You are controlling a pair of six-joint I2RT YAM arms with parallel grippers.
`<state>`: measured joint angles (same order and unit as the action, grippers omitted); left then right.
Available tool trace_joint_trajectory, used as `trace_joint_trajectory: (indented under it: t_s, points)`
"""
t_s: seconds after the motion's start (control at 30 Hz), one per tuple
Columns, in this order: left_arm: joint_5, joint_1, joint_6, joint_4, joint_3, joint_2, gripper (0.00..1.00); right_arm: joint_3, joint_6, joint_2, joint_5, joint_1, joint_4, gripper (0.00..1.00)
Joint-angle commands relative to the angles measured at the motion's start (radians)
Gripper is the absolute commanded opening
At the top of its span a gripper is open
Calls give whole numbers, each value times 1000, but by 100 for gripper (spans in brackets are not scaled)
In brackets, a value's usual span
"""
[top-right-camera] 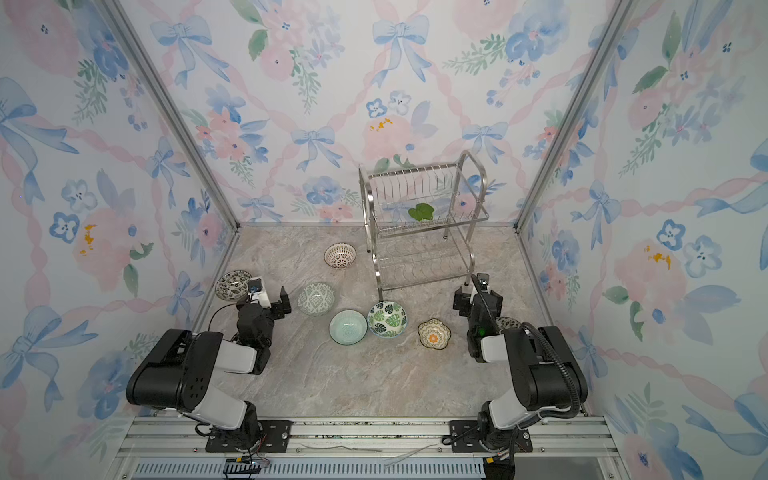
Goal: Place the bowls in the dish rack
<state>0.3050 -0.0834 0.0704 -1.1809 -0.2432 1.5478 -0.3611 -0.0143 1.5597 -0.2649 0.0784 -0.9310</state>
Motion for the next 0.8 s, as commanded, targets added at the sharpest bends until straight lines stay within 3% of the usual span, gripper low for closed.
trace_joint_trajectory:
  t_s: [0.0,0.77]
  points:
    - [-10,8,-19,-17,5,7,98,-16,4,-8,1,2,-6,97]
    - [-14,10,-17,-13,6,4,98,-18,8,-8,0,5,-6,97]
